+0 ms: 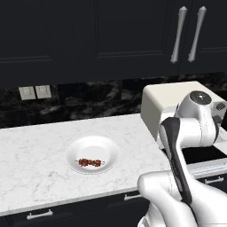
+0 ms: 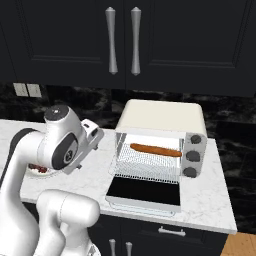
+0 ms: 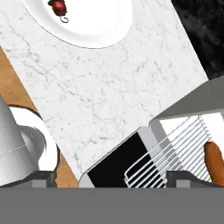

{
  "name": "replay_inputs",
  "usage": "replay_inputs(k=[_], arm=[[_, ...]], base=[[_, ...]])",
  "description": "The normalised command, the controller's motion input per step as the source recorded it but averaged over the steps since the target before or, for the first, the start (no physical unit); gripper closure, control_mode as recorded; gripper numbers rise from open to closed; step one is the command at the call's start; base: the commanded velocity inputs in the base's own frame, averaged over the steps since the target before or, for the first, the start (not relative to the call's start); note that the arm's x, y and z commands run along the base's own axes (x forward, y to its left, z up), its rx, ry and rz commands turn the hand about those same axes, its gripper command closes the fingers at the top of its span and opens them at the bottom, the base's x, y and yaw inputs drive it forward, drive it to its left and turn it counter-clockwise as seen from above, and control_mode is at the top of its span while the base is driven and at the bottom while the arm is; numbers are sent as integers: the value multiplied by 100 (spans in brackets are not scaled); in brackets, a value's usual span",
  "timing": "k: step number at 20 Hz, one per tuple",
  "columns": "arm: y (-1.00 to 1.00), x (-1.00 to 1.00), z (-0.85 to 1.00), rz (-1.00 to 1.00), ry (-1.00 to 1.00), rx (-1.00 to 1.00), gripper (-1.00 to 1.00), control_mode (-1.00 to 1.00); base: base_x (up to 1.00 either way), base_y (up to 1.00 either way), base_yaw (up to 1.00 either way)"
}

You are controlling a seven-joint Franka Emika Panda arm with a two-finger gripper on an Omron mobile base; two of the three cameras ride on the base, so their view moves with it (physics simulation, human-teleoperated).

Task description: Pick up the kebab skewer and baguette bread, and place them inside the toaster oven. Close the toaster oven door and start by setting the timer.

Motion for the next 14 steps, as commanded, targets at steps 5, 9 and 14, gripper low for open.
replay_inputs(k=[5,9,14], arm=[[49,-13,1,0,19,10,-100,-100],[70,-3,-10,-2,8,1,-100,-100],[81,1,-15,0,0,0,-100,-100]], base=[[0,0,0],[0,0,0],[0,0,0]])
